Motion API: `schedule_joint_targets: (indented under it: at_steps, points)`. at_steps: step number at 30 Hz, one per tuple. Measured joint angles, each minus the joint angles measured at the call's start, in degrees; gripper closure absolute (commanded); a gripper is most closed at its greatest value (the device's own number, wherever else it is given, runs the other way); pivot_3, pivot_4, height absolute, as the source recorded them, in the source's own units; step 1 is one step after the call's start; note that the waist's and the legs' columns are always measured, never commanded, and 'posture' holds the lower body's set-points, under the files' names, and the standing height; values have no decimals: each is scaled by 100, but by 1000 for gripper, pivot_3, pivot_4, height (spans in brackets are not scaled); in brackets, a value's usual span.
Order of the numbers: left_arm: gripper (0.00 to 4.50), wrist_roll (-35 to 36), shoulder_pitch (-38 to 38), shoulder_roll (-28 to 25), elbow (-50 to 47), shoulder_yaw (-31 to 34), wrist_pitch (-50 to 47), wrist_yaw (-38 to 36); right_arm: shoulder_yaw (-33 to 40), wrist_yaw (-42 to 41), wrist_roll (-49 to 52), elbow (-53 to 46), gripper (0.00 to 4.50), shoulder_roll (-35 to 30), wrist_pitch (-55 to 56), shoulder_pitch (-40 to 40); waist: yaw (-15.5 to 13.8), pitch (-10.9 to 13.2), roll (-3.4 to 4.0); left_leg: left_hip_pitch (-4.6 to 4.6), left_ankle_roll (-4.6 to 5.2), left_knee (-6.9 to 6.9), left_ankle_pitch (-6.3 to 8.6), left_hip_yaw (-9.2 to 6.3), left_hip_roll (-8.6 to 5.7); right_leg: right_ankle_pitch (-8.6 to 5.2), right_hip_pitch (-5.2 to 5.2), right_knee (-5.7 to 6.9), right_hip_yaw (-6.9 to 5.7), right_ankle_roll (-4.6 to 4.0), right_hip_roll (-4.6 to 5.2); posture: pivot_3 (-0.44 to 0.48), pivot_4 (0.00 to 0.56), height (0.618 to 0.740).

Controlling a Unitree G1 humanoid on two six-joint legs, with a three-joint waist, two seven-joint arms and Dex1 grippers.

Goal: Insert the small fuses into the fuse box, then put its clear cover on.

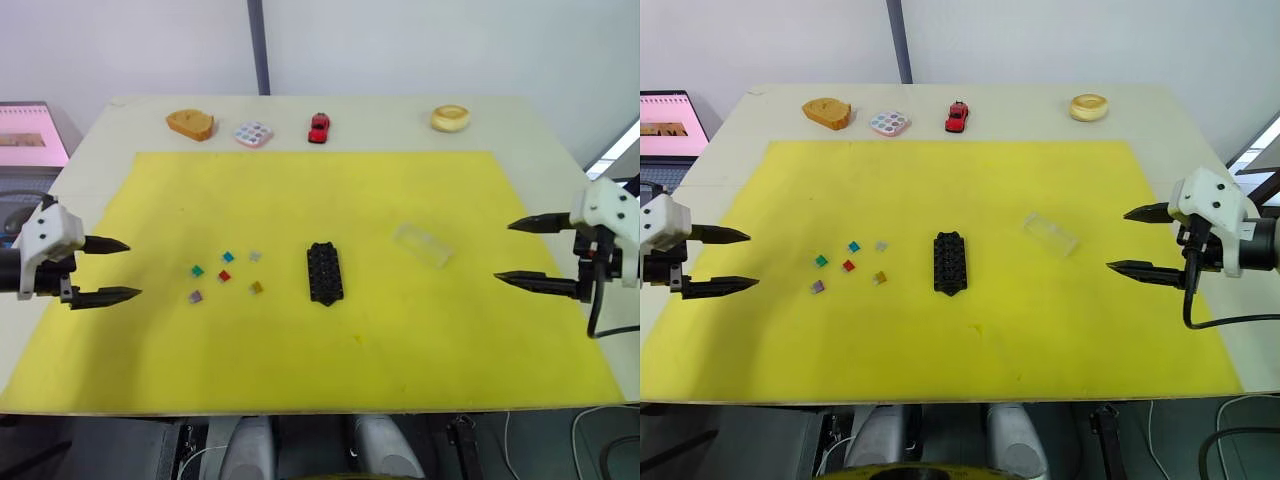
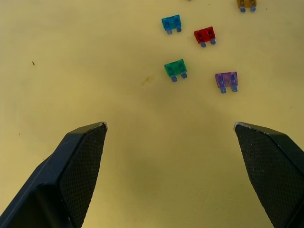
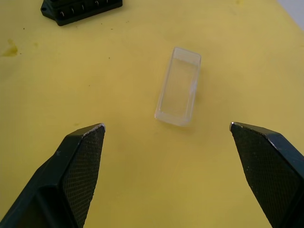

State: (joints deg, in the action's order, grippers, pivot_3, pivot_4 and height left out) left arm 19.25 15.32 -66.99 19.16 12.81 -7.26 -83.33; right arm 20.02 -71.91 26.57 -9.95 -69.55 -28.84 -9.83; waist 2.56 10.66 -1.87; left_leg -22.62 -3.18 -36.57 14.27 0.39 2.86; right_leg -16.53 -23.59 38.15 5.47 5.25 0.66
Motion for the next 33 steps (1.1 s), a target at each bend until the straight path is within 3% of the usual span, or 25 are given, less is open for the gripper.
schedule_joint_targets:
  at_steps: [33]
  points:
    - [0,-53,22,-11,-21,-8,-239,171,-150,86,-1,3,49,99,167,74,0,0,0,0,0,-4,0,0,0,2,0,5,0,3,-1,0,150,740]
